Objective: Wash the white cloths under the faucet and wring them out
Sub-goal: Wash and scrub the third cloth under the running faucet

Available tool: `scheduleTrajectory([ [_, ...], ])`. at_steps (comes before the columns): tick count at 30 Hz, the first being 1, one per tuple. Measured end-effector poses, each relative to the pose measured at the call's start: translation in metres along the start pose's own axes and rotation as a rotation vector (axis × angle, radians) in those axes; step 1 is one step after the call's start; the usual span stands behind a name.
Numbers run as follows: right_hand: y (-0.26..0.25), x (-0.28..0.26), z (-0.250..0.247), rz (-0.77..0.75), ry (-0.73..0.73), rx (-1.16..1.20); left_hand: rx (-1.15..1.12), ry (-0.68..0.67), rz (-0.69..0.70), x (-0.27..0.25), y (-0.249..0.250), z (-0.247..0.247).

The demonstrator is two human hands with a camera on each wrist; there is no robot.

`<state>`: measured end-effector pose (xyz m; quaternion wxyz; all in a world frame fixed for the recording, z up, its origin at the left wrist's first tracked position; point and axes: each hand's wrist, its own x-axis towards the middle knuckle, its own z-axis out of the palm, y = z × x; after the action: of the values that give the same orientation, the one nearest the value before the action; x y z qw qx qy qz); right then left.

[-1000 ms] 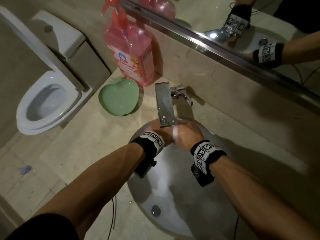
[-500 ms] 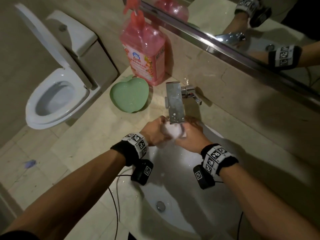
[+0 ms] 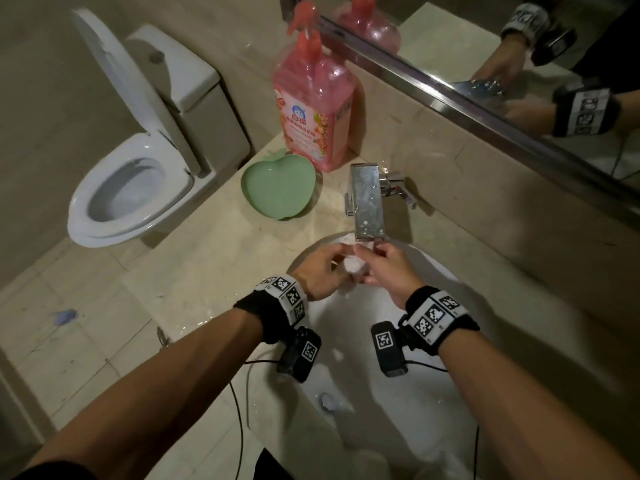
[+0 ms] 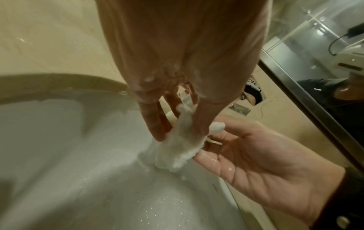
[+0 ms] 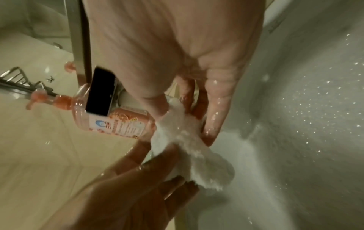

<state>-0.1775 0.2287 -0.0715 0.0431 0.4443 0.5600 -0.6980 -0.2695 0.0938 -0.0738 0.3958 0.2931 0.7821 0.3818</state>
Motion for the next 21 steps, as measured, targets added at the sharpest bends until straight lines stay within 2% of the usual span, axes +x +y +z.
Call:
scheduleTrajectory([
  [5, 0.004, -0.006, -0.020, -0.054, -0.060, 0.013, -0.236, 0.000, -0.157, 0.007, -0.003, 0.006],
  [11, 0.007, -0.005, -0.035, -0.100, -0.053, 0.055, -0.357, -0.011, -0.285, 0.017, 0.006, 0.011],
  [15, 0.012, -0.003, -0.048, -0.083, -0.063, 0.026, -0.412, 0.049, -0.340, 0.024, 0.004, 0.014],
  [19, 0.011, -0.007, -0.054, -0.058, 0.078, -0.011, -0.375, 0.144, -0.343, 0.029, 0.002, 0.013],
  [21, 0.013, -0.008, -0.059, -0.062, 0.104, -0.031, -0.325, 0.136, -0.311, 0.030, 0.001, 0.012],
])
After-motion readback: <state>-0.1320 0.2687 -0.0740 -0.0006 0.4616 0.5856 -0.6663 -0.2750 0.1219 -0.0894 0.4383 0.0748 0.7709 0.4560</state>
